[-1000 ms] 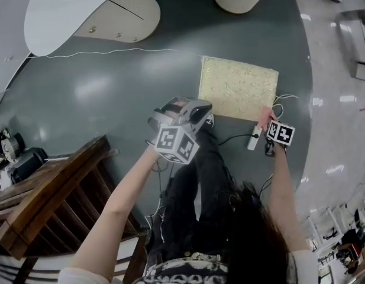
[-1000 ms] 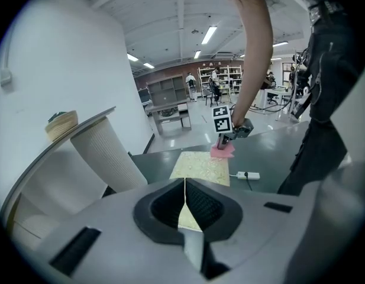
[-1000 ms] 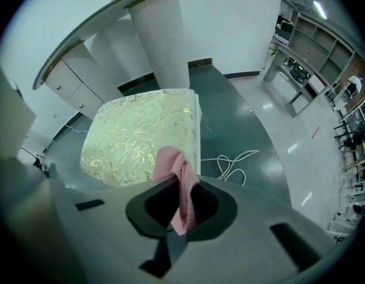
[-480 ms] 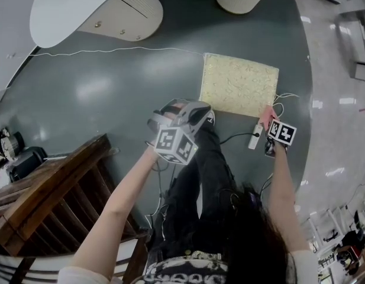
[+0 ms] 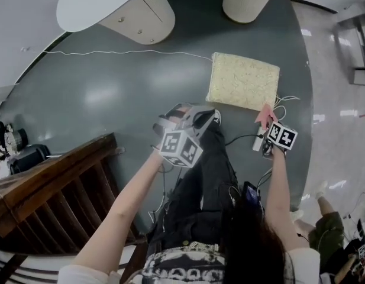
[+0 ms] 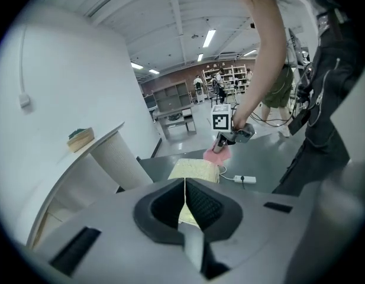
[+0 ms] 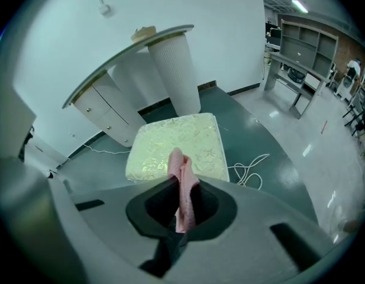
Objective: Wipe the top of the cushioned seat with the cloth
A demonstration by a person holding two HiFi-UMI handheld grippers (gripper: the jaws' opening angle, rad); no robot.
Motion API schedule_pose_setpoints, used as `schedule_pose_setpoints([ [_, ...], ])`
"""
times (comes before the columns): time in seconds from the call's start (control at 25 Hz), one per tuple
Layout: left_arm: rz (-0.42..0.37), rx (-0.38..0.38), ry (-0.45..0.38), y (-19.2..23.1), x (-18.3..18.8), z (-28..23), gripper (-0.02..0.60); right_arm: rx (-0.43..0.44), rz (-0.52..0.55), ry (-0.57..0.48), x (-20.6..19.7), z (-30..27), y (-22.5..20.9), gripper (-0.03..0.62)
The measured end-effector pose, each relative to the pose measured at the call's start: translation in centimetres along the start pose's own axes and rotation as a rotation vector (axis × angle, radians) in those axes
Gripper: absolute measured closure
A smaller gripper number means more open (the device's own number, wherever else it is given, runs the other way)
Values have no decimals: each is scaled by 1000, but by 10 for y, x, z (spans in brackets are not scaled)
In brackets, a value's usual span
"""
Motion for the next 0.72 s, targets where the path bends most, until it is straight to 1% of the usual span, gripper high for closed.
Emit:
schedule_pose_setpoints([
  [0.08,6,28,-1,-15,13,21,575,47,-1,-29,-11,20,13,585],
  [0.28,66,103,-16,-61,47,71,575,152,44,-72,-40,78,43,585],
  [0.48,116,169,-15,-115,67,117,575,303,66,-178,-65,152,83,585],
  [0.6,132,207,-23,-151,74,139,575,341,94,-229,-86,196,98,585],
  [0.72,172,238,-38,-179,78,164,575,373,122,-258,-111,235,113,585],
])
Point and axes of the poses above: the fingertips, and each gripper's own axes: z backward along the fingers, y to its left, x out of its top, the point moved 9 cm from there along z, backward along the fingers, and after that the axes turned 6 degrees about -z, right-handed, at the moved point
